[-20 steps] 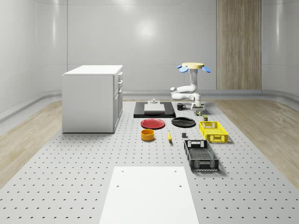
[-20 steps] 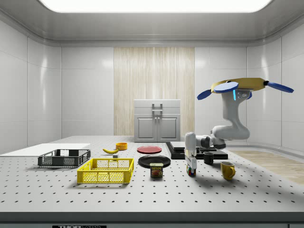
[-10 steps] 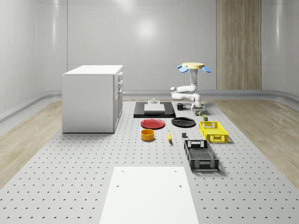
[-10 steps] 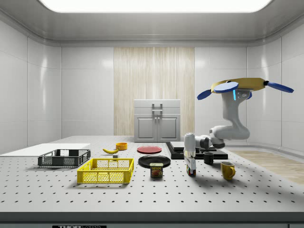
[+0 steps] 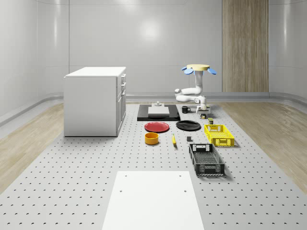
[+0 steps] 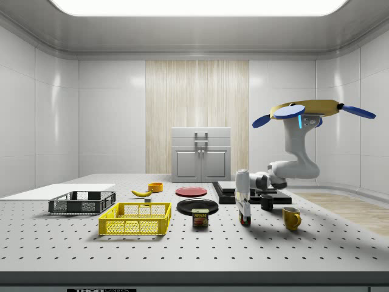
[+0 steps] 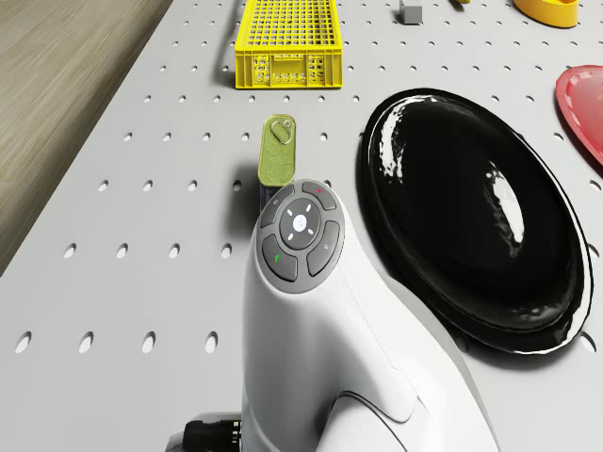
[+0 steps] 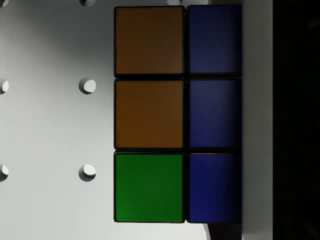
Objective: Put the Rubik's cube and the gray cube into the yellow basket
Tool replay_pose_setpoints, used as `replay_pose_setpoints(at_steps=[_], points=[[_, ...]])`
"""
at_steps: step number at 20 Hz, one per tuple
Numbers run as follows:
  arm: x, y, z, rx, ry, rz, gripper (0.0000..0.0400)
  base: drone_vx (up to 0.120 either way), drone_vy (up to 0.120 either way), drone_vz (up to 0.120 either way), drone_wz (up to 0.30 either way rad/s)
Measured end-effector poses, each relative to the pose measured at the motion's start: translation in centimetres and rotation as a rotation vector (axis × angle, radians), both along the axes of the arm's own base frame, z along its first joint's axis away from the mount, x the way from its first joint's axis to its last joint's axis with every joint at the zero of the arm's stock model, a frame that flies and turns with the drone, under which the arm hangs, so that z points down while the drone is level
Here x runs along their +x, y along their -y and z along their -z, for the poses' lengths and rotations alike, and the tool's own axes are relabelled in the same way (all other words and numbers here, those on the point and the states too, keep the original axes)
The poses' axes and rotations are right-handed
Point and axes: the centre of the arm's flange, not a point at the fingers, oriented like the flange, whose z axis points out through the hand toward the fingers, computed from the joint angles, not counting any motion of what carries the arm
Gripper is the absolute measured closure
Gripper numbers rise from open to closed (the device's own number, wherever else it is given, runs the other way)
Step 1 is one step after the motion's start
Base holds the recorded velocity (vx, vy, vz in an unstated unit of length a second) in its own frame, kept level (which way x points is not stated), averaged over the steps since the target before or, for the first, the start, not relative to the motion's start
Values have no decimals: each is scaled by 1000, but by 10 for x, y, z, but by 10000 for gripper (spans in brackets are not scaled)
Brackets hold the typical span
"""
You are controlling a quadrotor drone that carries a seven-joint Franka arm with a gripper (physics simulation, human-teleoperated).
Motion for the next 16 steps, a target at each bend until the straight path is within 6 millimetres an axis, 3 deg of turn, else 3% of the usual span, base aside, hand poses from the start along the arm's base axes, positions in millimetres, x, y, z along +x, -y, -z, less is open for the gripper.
replay_pose_setpoints(at_steps=[7, 13, 16], points=[[0, 0, 26, 0, 0, 0, 75, 0, 0, 103, 0], [0, 0, 35, 0, 0, 0, 75, 0, 0, 120, 0], [0, 0, 36, 0, 0, 0, 75, 120, 0, 67, 0]])
